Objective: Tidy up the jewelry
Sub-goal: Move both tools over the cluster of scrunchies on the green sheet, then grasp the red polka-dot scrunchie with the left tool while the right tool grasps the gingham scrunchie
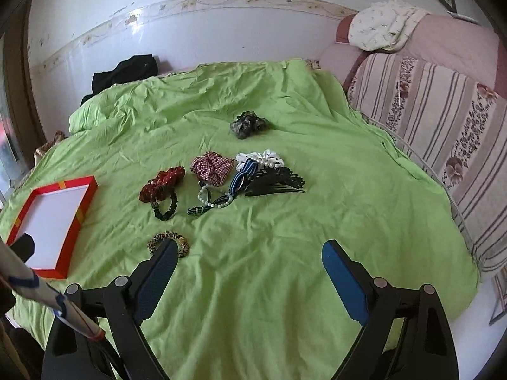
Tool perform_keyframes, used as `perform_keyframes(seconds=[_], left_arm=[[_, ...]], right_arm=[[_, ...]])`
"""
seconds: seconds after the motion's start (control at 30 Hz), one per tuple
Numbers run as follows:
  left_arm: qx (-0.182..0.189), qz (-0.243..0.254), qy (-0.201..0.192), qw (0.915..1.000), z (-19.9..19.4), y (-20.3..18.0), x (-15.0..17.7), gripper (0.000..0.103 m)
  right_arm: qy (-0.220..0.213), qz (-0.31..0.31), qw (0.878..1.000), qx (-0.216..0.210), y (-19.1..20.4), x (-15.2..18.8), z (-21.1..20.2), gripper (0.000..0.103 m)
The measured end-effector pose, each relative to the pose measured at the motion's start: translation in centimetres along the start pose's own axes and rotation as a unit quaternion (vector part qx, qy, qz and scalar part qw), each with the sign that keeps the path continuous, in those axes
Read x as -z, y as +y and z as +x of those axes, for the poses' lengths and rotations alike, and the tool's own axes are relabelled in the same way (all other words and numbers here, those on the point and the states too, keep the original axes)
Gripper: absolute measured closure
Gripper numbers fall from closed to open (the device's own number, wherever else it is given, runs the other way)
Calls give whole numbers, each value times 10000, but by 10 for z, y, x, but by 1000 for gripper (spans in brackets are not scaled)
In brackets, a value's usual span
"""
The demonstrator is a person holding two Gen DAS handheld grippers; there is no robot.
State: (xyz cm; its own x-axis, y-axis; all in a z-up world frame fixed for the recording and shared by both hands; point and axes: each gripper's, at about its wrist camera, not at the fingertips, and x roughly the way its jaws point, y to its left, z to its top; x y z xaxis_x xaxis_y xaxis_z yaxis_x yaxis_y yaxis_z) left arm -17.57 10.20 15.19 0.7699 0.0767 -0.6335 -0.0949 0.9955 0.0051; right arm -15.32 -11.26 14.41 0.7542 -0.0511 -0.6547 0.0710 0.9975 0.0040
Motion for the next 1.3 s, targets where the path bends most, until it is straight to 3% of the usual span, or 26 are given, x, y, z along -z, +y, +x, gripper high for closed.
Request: perform_keyframes(seconds=[0.17, 0.73, 0.77, 0.93, 1.3], left_arm=[[127, 89, 353, 9993, 24, -3, 2, 0], [1, -95, 728, 9973, 73, 15, -10, 0], [2, -105, 735, 9972, 75, 17, -11, 2], [178, 23, 942, 9954, 94, 14, -23, 30], [624, 216, 1162, 9910, 149, -8, -60, 30]], right_arm=[[156, -140, 9998, 31, 7, -1, 18, 8], [574, 85, 9983, 74, -20, -13, 70, 10], [601, 85, 9981, 40, -22, -14, 74, 11], [716, 140, 9973, -49, -32, -17, 93, 19], [896, 508, 9946, -147, -68, -33, 135, 23]])
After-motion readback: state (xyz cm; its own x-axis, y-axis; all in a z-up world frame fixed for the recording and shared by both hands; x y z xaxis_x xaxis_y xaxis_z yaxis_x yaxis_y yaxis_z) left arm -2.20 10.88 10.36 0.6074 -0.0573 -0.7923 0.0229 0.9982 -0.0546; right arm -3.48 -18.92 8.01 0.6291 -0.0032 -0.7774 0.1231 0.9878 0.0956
